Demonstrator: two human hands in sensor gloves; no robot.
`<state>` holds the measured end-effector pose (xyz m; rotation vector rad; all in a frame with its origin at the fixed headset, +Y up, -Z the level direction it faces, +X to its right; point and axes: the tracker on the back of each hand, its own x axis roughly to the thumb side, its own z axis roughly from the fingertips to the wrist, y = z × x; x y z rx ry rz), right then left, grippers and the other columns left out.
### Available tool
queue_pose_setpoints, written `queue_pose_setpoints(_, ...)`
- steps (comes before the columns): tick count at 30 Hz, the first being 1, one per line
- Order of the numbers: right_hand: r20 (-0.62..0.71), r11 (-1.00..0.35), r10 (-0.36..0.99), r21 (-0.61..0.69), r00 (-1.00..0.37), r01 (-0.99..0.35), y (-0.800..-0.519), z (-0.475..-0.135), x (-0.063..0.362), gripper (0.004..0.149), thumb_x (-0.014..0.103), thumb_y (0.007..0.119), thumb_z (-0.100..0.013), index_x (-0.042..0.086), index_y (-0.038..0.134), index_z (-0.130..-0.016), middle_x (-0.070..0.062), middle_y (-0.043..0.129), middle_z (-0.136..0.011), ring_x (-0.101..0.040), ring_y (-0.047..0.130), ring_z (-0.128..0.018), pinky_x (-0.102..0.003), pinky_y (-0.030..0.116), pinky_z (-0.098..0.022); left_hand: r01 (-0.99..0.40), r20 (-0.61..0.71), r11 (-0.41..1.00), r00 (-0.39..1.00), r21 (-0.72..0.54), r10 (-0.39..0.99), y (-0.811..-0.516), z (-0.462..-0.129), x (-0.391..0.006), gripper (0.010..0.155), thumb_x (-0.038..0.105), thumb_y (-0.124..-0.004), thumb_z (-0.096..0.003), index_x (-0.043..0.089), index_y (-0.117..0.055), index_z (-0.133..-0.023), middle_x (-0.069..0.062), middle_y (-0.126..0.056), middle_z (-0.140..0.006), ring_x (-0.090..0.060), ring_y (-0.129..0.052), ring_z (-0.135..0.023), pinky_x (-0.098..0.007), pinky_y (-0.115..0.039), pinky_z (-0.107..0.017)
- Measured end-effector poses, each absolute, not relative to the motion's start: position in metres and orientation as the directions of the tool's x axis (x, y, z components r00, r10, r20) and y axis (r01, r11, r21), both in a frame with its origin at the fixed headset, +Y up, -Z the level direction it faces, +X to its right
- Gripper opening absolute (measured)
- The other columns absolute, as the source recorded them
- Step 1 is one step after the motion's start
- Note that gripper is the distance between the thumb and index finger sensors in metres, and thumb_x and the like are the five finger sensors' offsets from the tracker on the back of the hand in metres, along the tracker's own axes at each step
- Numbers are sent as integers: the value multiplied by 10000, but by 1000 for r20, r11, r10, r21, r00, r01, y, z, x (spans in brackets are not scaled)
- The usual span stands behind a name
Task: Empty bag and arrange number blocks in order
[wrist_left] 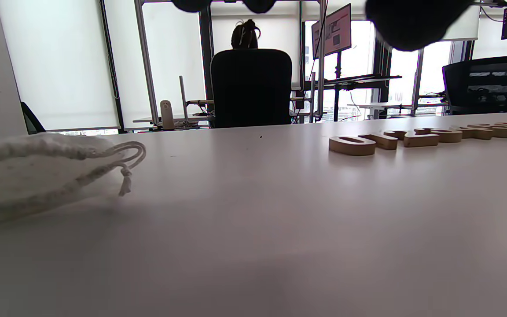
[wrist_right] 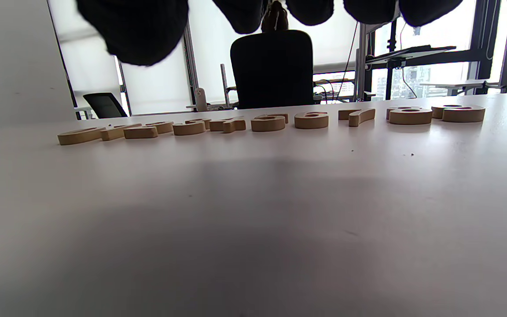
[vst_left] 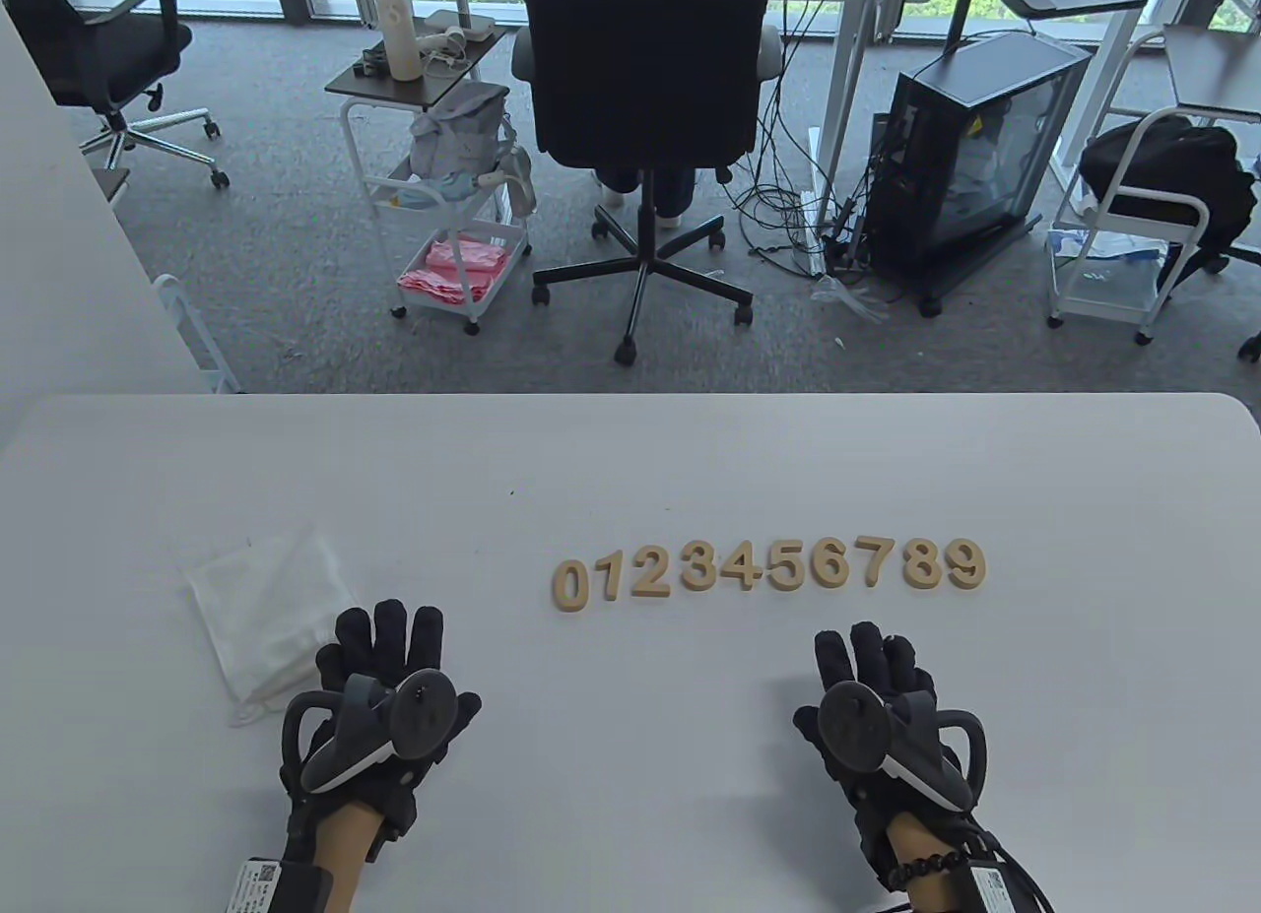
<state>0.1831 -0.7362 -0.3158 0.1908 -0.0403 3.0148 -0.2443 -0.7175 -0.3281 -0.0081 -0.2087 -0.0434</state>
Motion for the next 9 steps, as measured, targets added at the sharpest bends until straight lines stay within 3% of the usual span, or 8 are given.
queue_pose_setpoints(9,172,-983,176,-30,-969,-183,-730,-315,176,758,455,719,-529,101,426,-1131,-312,327,-1153,-637,405,-995,-737,477,-705,33,174,999,984,22,-36,-714,-325,-251,904,596,-656,-526,51,-325,-1167,-379,-284,-1150,-752,-353,-993,-826,-402,-653)
